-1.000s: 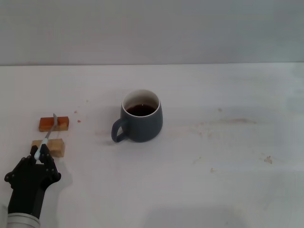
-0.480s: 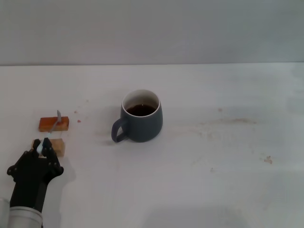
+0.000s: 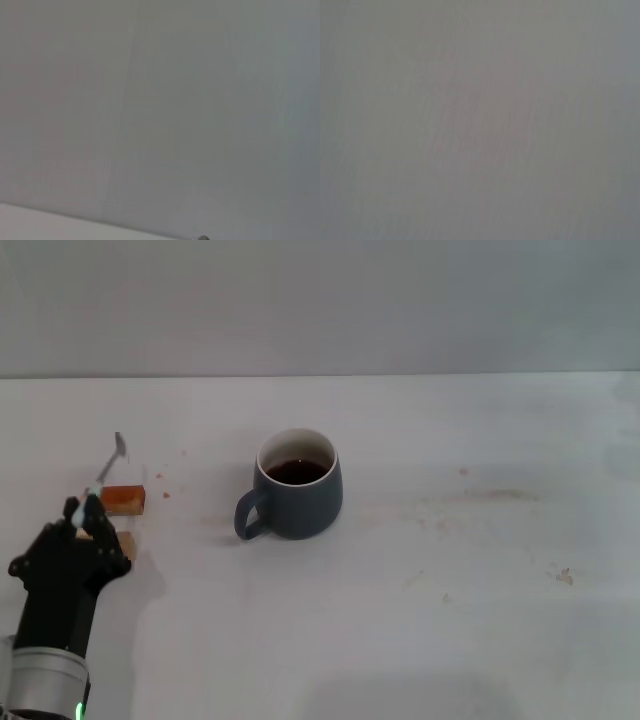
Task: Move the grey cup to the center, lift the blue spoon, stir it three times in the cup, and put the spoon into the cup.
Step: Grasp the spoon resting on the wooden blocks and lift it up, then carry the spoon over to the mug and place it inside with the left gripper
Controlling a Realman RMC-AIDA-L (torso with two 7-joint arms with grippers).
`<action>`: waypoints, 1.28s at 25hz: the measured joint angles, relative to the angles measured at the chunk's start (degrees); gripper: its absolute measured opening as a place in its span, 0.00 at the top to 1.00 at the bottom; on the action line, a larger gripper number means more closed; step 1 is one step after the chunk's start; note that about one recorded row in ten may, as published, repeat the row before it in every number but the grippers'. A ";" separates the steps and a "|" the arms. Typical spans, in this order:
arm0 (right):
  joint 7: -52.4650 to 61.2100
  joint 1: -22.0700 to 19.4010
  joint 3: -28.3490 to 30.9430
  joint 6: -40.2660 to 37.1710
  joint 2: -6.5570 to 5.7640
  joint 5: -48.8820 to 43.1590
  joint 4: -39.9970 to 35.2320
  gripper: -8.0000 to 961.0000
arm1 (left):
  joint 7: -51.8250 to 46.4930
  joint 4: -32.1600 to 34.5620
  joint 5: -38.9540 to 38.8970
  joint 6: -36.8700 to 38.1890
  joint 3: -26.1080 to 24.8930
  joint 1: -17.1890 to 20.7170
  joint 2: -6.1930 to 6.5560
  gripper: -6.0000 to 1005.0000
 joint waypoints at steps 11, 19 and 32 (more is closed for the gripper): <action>0.00 -0.28 0.09 0.00 0.00 0.00 0.00 0.95 | 0.34 -20.82 5.72 -8.26 -6.35 2.77 11.38 0.85; 0.00 -0.46 0.08 0.00 0.13 0.29 0.00 0.95 | 0.52 -38.75 15.45 -31.97 -21.11 10.75 15.55 0.85; 0.15 -0.60 0.70 0.00 0.91 0.52 -0.05 0.95 | 7.11 -63.83 30.81 -96.13 -55.62 13.11 -0.05 0.85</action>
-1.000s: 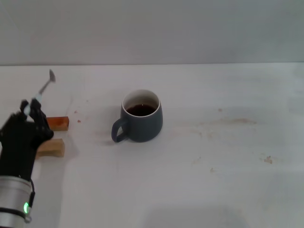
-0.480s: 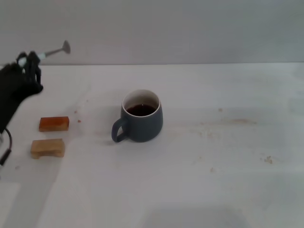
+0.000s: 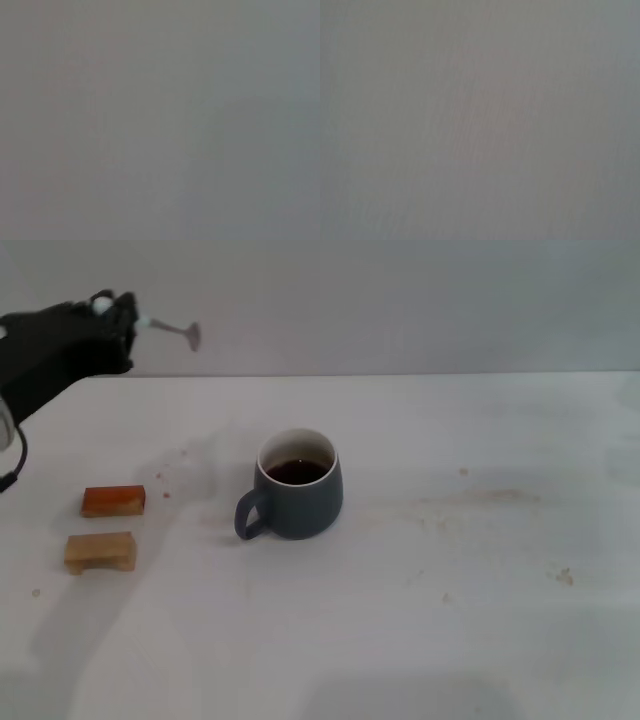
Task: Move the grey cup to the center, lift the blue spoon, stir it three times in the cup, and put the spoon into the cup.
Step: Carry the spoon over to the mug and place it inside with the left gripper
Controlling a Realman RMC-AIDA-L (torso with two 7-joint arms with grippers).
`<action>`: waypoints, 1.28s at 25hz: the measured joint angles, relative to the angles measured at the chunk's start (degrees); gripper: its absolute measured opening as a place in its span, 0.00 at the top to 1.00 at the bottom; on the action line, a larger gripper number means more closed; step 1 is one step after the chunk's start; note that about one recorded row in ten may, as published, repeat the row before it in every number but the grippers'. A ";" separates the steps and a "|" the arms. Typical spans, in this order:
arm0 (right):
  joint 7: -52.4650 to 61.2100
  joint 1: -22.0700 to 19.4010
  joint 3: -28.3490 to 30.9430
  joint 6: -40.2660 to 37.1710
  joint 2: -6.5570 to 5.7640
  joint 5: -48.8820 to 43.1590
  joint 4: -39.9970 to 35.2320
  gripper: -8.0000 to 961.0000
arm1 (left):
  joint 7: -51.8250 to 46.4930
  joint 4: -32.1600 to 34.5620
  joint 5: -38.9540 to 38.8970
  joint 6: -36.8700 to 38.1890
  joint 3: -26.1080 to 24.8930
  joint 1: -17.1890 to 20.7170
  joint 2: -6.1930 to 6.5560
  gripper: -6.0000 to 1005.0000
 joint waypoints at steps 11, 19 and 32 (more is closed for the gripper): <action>-0.06 -0.92 1.50 0.09 1.04 0.00 -0.95 0.95 | -1.44 -1.25 0.23 -22.00 -10.54 -9.83 -0.04 0.85; -0.09 -4.05 4.61 -0.09 1.63 0.01 -0.63 0.95 | -1.46 -1.26 0.20 -32.63 -14.15 -13.97 -0.04 0.85; -0.14 -5.46 5.27 -0.26 2.80 -0.24 -0.74 0.95 | -1.38 3.33 -0.09 -35.91 -12.42 -18.31 -0.10 0.84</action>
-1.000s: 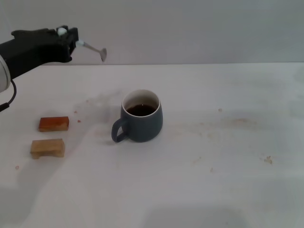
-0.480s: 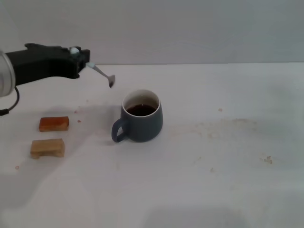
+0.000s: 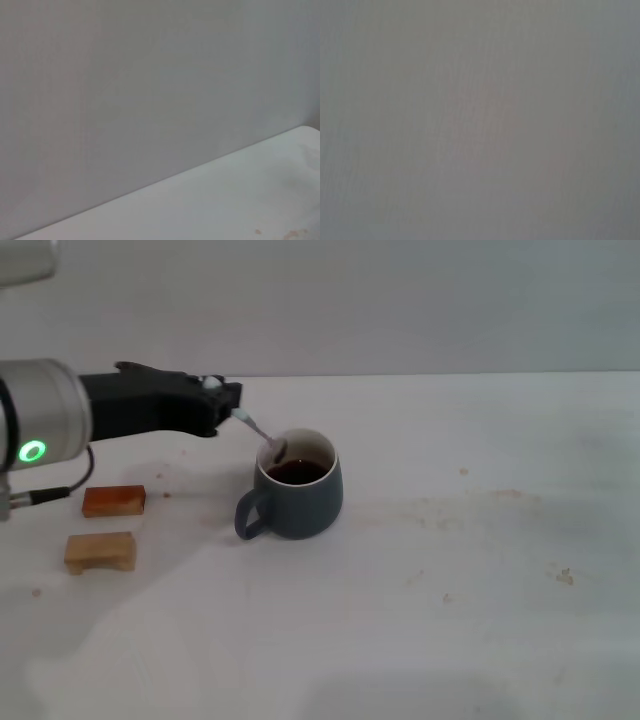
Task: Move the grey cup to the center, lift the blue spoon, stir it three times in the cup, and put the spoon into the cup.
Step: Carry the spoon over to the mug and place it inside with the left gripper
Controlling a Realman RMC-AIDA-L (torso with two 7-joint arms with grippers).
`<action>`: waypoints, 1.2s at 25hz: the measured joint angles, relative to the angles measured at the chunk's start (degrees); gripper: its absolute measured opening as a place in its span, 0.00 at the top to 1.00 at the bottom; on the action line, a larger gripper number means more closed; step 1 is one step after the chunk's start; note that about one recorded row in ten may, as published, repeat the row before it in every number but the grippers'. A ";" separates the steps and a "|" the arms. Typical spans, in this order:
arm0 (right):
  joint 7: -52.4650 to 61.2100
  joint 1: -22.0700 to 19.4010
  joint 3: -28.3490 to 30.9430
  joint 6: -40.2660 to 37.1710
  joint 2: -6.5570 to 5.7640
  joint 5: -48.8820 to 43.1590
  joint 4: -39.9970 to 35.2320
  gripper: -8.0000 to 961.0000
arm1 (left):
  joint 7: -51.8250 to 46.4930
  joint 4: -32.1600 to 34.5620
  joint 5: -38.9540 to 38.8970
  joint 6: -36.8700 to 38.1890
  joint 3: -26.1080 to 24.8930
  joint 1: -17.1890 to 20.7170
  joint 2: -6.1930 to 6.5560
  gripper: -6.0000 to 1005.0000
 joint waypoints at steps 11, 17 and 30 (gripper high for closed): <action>-0.01 -0.01 -0.64 -0.08 0.28 -0.63 -0.07 0.95 | 0.41 7.57 -0.17 3.78 2.96 -4.52 -0.10 0.84; 0.00 -0.23 -0.63 -0.10 0.68 -2.15 0.11 0.95 | 1.66 12.61 -0.33 7.08 3.19 -6.31 0.01 0.84; -0.01 -0.27 -0.62 0.20 0.69 -3.19 0.59 0.95 | 9.05 25.62 -5.73 11.21 1.52 -10.23 0.08 0.84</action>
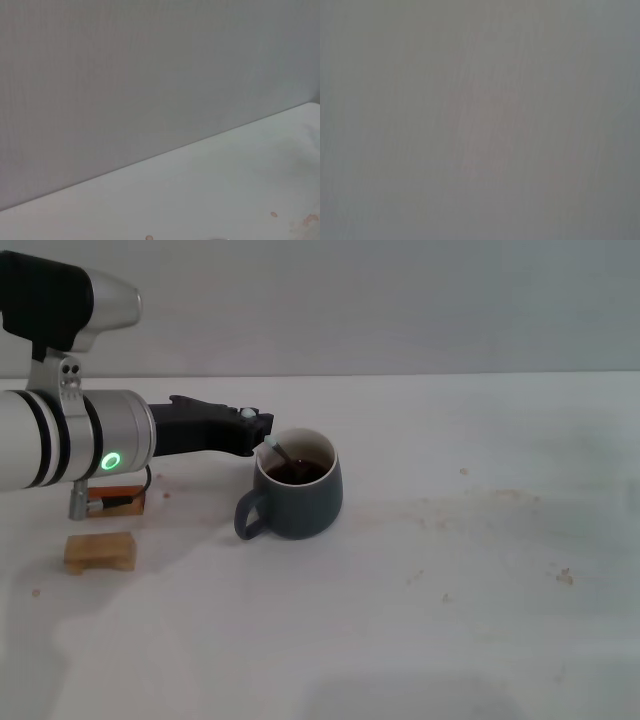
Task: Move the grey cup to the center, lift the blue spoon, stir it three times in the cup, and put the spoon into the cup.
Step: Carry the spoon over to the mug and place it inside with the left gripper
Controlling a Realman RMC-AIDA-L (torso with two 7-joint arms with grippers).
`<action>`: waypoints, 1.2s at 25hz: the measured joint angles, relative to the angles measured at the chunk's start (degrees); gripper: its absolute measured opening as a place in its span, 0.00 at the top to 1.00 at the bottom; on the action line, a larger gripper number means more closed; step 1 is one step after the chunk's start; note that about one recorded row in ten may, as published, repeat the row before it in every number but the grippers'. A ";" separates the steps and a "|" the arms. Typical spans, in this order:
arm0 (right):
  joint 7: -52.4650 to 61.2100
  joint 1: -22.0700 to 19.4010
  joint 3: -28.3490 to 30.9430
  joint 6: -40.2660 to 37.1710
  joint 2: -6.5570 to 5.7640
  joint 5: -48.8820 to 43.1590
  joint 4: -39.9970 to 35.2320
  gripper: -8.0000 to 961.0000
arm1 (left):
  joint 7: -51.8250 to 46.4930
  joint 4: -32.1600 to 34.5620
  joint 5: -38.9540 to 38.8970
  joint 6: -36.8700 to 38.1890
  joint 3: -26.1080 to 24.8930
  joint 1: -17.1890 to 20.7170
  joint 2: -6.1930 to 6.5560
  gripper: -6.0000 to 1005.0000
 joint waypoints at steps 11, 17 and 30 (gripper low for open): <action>-0.05 0.54 0.00 0.15 -0.38 -0.71 0.03 0.95 | 1.32 4.47 0.08 1.36 -1.20 -2.42 0.11 0.84; -0.08 0.73 0.00 0.16 -0.44 -0.81 0.02 0.95 | 1.40 3.80 0.99 -2.02 -2.52 -1.63 0.22 0.84; -0.08 0.77 0.01 0.16 -0.44 -1.41 0.02 0.95 | 0.92 -2.30 0.27 -5.47 -0.18 0.83 -0.15 0.84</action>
